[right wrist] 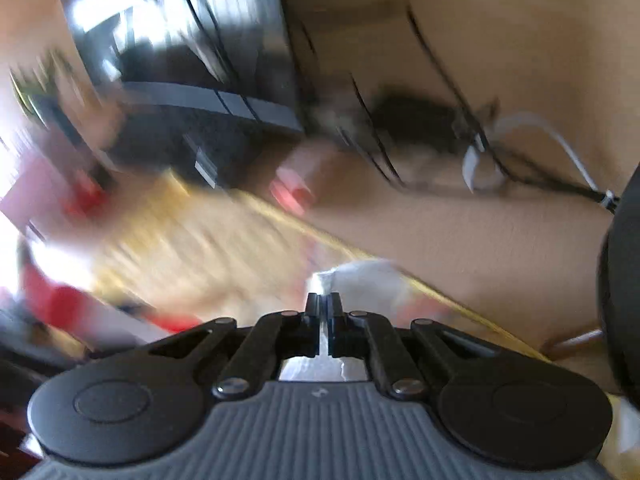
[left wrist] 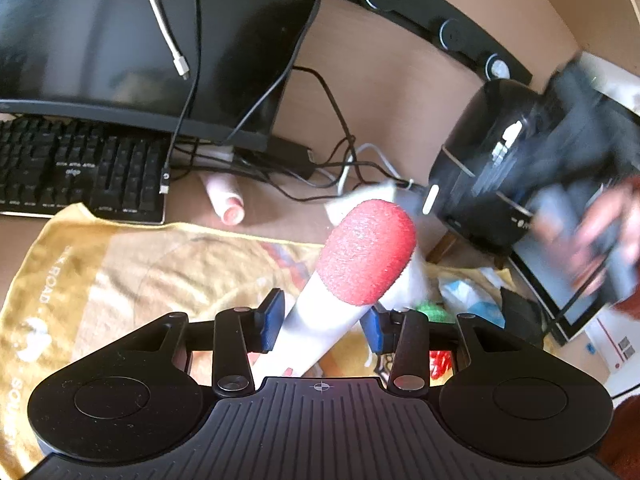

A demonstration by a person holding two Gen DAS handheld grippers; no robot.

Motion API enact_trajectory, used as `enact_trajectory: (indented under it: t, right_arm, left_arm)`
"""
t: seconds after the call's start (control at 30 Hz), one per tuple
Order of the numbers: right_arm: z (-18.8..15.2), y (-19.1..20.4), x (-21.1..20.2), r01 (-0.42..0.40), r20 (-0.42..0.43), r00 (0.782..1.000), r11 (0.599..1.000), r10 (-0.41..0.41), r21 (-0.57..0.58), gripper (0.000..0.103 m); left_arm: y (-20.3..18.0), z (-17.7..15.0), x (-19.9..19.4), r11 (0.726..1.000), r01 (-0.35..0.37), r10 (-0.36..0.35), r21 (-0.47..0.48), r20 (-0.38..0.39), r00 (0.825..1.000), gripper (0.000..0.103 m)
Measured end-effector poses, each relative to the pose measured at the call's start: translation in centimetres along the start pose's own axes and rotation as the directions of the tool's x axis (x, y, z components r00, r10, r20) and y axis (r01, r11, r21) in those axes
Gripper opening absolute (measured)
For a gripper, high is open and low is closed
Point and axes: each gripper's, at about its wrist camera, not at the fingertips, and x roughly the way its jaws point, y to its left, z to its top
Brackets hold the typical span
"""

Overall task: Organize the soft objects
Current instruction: 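Wipe the rocket with the paper towel in the right gripper while the left gripper holds it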

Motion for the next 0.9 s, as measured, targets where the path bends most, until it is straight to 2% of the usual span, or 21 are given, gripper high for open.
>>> enact_trajectory:
  t: [0.07, 0.13, 0.2, 0.23, 0.3, 0.37, 0.43, 0.5, 0.57, 0.6, 0.73, 0.77, 0.8, 0.83, 0.9]
  right_arm:
    - [0.9, 1.5, -3.2, -0.138, 0.099, 0.986, 0.989, 0.133, 0.048, 0.004]
    - [1.2, 3.1, -5.6, -0.298, 0.177, 0.943, 0.953, 0.283, 0.062, 0.004]
    - [1.1, 4.5, -6.8, -0.391, 0.206, 0.904, 0.92, 0.374, 0.045, 0.004]
    - [0.7, 5.3, -6.7, -0.414, 0.198, 0.894, 0.91, 0.401, 0.03, 0.004]
    - [-0.4, 6.7, -5.9, -0.406, 0.158, 0.902, 0.914, 0.402, -0.007, 0.004]
    - [-1.8, 7.3, -4.9, -0.362, 0.102, 0.926, 0.932, 0.363, -0.026, 0.004]
    - [-2.9, 6.9, -4.2, -0.363, 0.057, 0.93, 0.932, 0.362, 0.003, 0.004]
    - [-4.0, 6.4, -3.9, -0.384, 0.029, 0.923, 0.922, 0.383, 0.047, 0.004]
    - [-4.6, 6.4, -4.3, -0.407, 0.032, 0.913, 0.911, 0.406, 0.057, 0.004]
    - [-4.4, 6.5, -4.7, -0.434, 0.045, 0.901, 0.899, 0.432, 0.062, 0.004]
    - [-3.0, 7.1, -6.8, -0.557, 0.114, 0.828, 0.828, 0.549, 0.066, 0.004]
    - [-2.8, 7.3, -7.2, -0.574, 0.127, 0.816, 0.817, 0.564, 0.056, 0.004]
    - [-2.5, 7.6, -7.2, -0.57, 0.128, 0.817, 0.82, 0.562, 0.04, 0.005]
    - [-2.5, 7.7, -6.9, -0.551, 0.123, 0.83, 0.834, 0.544, 0.026, 0.005]
    - [-2.8, 7.4, -5.8, -0.49, 0.093, 0.87, 0.871, 0.485, 0.041, 0.005]
  left_arm:
    - [-0.1, 0.0, 0.1, 1.0, 0.0, 0.0, 0.006, -0.012, 1.0, 0.046]
    - [-0.2, 0.0, 0.1, 1.0, -0.001, 0.001, 0.016, -0.02, 1.0, 0.046]
    - [-0.4, 0.0, 0.2, 1.0, -0.004, 0.005, 0.027, -0.026, 1.0, 0.046]
    - [-0.5, 0.1, 0.2, 1.0, -0.007, 0.008, 0.029, -0.029, 1.0, 0.046]
    - [-0.5, 0.1, 0.3, 0.999, -0.013, 0.014, 0.031, -0.034, 0.999, 0.046]
    - [-0.5, 0.2, 0.3, 0.999, -0.018, 0.019, 0.031, -0.04, 0.999, 0.048]
    - [-0.4, 0.2, 0.3, 0.999, -0.018, 0.019, 0.032, -0.042, 0.999, 0.049]
    - [-0.4, 0.1, 0.4, 0.999, -0.017, 0.018, 0.031, -0.045, 0.999, 0.05]
    - [-0.4, 0.1, 0.5, 0.999, -0.016, 0.018, 0.03, -0.048, 0.999, 0.05]
    - [-0.4, 0.1, 0.6, 0.999, -0.016, 0.017, 0.03, -0.051, 0.999, 0.05]
    - [-0.3, 0.1, 0.8, 0.999, -0.014, 0.015, 0.03, -0.059, 0.998, 0.051]
    - [-0.3, 0.1, 0.8, 0.999, -0.013, 0.015, 0.03, -0.059, 0.998, 0.051]
    - [-0.4, 0.1, 0.7, 0.999, -0.007, 0.009, 0.037, -0.063, 0.998, 0.051]
    - [-0.5, 0.1, 0.5, 0.999, -0.001, 0.004, 0.043, -0.066, 0.998, 0.052]
    - [-0.5, 0.1, 0.5, 0.999, -0.004, 0.006, 0.039, -0.066, 0.998, 0.052]
